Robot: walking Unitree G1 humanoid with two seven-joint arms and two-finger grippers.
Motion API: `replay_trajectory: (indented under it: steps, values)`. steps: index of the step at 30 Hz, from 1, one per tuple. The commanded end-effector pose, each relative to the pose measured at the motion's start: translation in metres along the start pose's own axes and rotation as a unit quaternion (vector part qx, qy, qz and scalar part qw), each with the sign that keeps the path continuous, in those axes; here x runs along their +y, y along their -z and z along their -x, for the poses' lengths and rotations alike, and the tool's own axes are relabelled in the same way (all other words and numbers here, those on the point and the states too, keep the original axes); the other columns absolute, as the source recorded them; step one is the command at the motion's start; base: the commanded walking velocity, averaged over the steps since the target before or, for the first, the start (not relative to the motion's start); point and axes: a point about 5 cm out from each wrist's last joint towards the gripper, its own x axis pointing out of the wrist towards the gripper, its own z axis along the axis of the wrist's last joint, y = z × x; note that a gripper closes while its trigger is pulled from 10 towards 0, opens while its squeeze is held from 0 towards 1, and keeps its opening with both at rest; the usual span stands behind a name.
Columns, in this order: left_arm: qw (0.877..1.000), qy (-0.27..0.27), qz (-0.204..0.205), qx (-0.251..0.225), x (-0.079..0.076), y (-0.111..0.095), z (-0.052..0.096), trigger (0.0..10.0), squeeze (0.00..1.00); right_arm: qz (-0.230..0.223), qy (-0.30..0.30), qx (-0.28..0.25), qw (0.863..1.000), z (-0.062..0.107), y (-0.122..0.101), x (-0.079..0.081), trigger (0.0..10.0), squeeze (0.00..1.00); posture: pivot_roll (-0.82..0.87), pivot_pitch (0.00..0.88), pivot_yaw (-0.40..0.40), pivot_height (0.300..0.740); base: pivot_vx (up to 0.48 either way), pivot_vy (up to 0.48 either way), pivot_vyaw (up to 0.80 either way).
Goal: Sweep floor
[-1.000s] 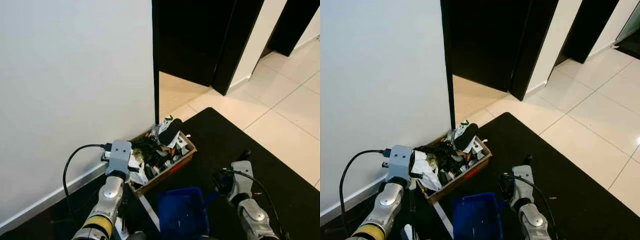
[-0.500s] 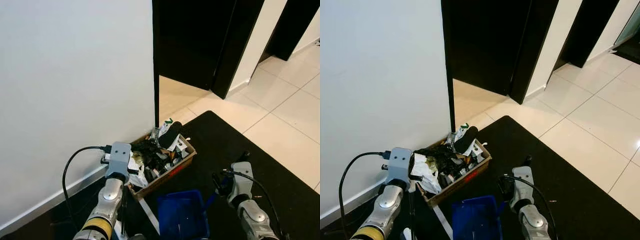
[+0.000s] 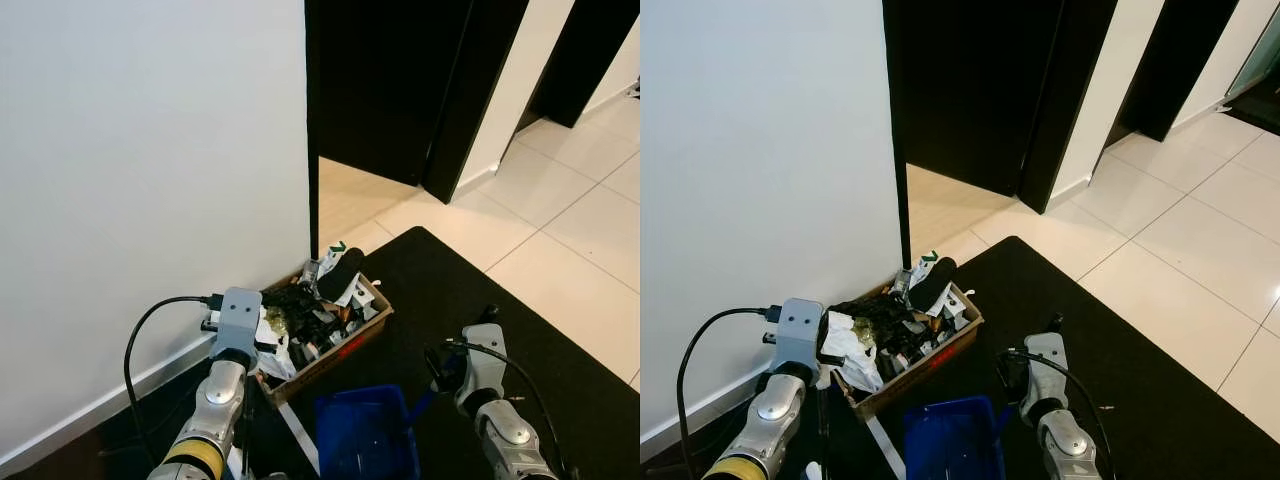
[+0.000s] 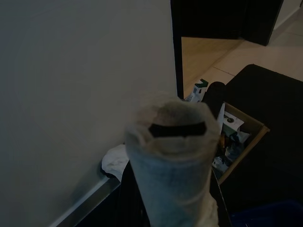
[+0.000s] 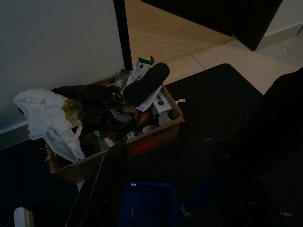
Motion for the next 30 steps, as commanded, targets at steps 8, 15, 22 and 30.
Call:
replay_trajectory:
  steps: [8, 15, 22, 30]
  values:
    - [0.997, 0.003, -0.012, 0.078, 0.0002, 0.0311, 0.016, 10.0, 0.0, -0.007, 0.005, 0.015, 1.0, 0.001, 0.0038, -0.0033, 10.0, 0.0, 0.07, 0.0, -0.028, 0.74, 0.0, 0.0, 0.0]
    - [0.997, 0.002, -0.012, 0.079, 0.0008, 0.0304, 0.0146, 10.0, 0.0, -0.008, 0.006, 0.016, 1.0, -0.0004, 0.0028, -0.0032, 10.0, 0.0, 0.07, 0.0, -0.026, 0.74, 0.0, 0.0, 0.0]
    - [0.997, 0.004, -0.013, 0.079, 0.0013, 0.03, 0.0139, 10.0, 0.0, -0.008, 0.006, 0.015, 1.0, -0.0012, 0.0021, -0.0027, 10.0, 0.0, 0.07, 0.0, -0.022, 0.74, 0.0, 0.0, 0.0]
    - [0.997, 0.004, -0.01, 0.08, 0.0011, 0.0293, 0.0124, 10.0, 0.0, -0.008, 0.007, 0.015, 1.0, -0.0024, 0.0008, -0.0033, 10.0, 0.0, 0.07, 0.0, -0.024, 0.74, 0.0, 0.0, 0.0]
